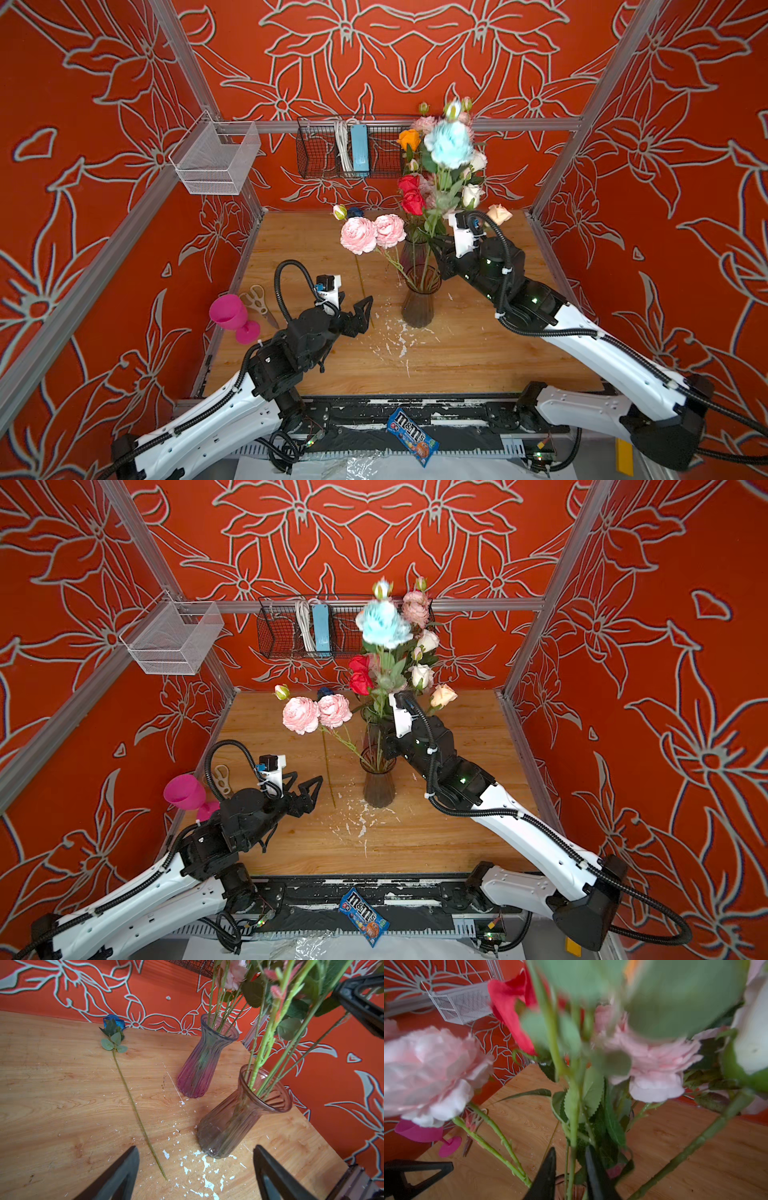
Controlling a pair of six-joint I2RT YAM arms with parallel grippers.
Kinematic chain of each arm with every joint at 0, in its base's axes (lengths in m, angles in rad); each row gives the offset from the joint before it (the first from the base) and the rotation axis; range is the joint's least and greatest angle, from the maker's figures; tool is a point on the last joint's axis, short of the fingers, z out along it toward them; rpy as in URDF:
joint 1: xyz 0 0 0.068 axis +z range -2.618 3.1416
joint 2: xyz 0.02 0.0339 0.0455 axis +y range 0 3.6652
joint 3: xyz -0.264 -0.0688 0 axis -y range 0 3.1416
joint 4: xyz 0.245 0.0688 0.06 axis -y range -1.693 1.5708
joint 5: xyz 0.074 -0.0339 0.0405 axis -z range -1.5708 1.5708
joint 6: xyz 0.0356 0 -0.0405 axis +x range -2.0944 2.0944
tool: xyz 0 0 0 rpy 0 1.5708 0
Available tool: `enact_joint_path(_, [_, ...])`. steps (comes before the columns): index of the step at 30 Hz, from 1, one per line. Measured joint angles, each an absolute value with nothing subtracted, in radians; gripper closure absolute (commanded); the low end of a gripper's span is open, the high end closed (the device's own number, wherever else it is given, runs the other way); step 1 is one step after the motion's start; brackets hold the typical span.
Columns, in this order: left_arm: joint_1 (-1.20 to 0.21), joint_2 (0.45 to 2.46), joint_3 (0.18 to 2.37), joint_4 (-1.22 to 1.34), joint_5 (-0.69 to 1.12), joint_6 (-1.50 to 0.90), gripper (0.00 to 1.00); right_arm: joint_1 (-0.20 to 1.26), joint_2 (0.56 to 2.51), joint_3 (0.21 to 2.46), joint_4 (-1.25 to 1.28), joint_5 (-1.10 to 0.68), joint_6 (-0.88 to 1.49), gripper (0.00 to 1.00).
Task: Arrange flowers in a vase
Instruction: Place the flower in the vase, then pick up the flower from the top-center of the table.
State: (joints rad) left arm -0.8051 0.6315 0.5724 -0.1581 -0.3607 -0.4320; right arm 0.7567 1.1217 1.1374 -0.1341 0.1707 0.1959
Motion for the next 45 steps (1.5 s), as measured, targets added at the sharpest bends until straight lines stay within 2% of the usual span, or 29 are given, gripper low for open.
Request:
enact_joint_path(9, [-0.778, 0.833, 0.598, -0.147, -0.402, -0.491, 0.11, 0.757, 1.071, 1.133, -0.17, 0.174, 0.217, 0.57])
enact_joint_path(16, [-0.648, 1.06, 0.659, -0.166, -0.376, -0.596, 0.15, 0.757, 0.941, 1.114, -0.178, 0.157, 0.239, 0.53])
enact_joint_path(22, [-0.598, 1.248, 0.706, -0.179, -0.368, -0.648, 0.19, 0.757, 0.878, 1.092, -0.21, 0.146, 0.249, 0.52])
enact_joint_path(28, [-0.524, 1.435, 0.78, -0.175, -0.313, -0.667, 0.37, 0.758, 0.741, 0.998, -0.273, 0.166, 0.252, 0.52])
enact_joint_path(33, [-0.495, 1.607, 0.876, -0.163, -0.265, -0.643, 0.62, 0.758, 0.636, 0.883, -0.344, 0.212, 0.258, 0.51])
enact_joint_path(39, [-0.479, 1.728, 0.921, -0.145, -0.229, -0.632, 0.73, 0.758, 0.579, 0.833, -0.395, 0.258, 0.267, 0.5])
enact_joint_path(45, [-0.458, 1.765, 0.939, -0.141, -0.222, -0.63, 0.92, 0.758, 0.561, 0.833, -0.416, 0.263, 0.274, 0.51])
